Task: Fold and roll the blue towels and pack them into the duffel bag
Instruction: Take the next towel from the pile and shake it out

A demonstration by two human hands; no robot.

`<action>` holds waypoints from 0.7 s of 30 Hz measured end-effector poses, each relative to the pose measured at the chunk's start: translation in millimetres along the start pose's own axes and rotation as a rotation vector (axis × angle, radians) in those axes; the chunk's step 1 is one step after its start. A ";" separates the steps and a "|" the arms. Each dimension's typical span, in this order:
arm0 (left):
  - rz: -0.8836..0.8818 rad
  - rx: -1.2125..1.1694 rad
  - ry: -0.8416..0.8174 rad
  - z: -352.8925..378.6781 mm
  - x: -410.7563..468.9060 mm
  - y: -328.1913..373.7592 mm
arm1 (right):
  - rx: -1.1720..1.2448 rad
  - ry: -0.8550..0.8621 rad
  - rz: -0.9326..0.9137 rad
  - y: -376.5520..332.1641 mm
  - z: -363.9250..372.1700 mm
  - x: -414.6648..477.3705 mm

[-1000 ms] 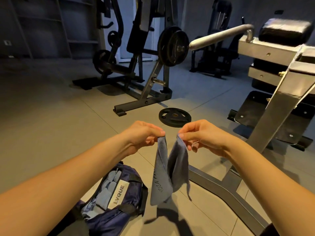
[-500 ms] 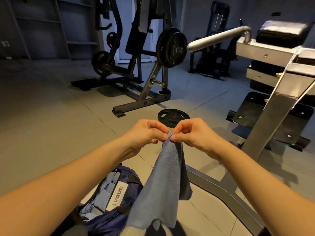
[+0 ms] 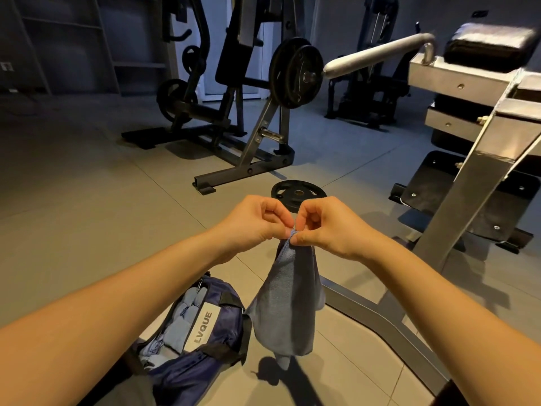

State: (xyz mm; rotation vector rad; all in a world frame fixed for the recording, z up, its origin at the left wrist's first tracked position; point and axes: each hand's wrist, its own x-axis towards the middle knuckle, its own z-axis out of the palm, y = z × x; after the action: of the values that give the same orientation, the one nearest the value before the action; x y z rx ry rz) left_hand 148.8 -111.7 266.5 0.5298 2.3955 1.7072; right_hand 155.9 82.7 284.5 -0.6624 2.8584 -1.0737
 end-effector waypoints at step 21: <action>-0.029 0.042 -0.033 15.3 -2.5 -28.2 | 0.401 -0.193 0.112 19.1 -36.4 -11.3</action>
State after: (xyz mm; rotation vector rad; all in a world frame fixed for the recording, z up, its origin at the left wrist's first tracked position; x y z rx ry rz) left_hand 150.5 -107.3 234.7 0.5219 2.4094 1.6267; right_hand 153.1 122.8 298.7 -0.5342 2.3851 -1.4179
